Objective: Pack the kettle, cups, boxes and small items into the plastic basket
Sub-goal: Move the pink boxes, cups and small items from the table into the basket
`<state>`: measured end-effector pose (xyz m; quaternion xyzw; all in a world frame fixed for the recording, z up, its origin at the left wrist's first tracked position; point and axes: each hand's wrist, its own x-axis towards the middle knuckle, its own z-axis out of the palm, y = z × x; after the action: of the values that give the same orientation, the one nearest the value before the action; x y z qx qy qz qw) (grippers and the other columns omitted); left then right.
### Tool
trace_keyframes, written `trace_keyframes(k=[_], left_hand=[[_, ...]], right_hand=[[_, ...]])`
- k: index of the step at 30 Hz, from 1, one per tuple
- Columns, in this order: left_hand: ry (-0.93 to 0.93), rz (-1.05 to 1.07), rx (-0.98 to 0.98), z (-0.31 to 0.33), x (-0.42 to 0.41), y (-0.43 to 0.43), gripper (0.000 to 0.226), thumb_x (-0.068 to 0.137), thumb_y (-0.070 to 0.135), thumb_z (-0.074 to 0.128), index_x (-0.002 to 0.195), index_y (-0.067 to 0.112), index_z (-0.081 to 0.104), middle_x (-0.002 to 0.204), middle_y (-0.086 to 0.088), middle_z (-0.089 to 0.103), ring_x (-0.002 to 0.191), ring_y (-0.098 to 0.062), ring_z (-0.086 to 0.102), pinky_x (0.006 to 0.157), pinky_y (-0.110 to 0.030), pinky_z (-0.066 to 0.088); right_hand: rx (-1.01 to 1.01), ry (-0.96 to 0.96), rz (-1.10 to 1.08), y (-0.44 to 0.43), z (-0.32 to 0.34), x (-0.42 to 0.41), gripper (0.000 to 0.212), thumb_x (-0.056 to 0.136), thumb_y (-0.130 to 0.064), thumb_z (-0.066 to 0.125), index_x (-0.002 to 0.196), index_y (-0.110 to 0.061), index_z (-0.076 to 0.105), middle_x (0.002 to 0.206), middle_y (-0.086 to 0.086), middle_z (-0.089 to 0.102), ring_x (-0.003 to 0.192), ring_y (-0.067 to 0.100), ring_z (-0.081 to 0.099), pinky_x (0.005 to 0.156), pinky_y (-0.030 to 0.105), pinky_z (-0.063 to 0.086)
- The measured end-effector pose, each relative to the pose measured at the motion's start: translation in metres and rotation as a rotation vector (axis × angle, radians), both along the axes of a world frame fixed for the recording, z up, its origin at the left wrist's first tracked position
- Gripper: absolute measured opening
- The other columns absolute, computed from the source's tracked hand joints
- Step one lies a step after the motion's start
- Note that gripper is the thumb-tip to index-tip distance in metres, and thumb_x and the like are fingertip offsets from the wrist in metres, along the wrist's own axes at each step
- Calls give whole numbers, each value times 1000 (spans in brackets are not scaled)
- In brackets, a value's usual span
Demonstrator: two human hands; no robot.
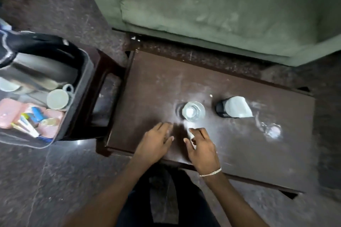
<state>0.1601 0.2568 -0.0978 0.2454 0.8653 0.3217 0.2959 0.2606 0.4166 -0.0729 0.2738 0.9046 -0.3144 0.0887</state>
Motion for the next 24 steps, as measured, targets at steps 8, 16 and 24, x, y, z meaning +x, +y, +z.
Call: trace_keyframes(k=[8,16,24], left_hand=[[-149,-177,-103,-42,75,107,39,90,18,69,128,19,61,123,-3,65,108,-30,68,94,-42,54],[-226,-204,-92,-77,103,135,44,84,9,66,126,19,65,126,-4,67,111,-32,68,98,-40,52],[-238,-27,116,-65,92,97,27,84,6,69,111,11,73,105,-5,72,97,-22,69,90,-39,54]], right_hand=[[16,-221,-144,72,-48,89,40,85,-1,64,124,-10,65,117,11,55,87,40,65,68,46,55],[-86,-239,-134,79,-94,103,33,83,5,62,115,-3,67,113,19,58,85,45,65,74,50,56],[-46,-50,-40,66,-69,82,13,89,-9,72,102,-9,71,102,8,61,77,33,67,68,43,56]])
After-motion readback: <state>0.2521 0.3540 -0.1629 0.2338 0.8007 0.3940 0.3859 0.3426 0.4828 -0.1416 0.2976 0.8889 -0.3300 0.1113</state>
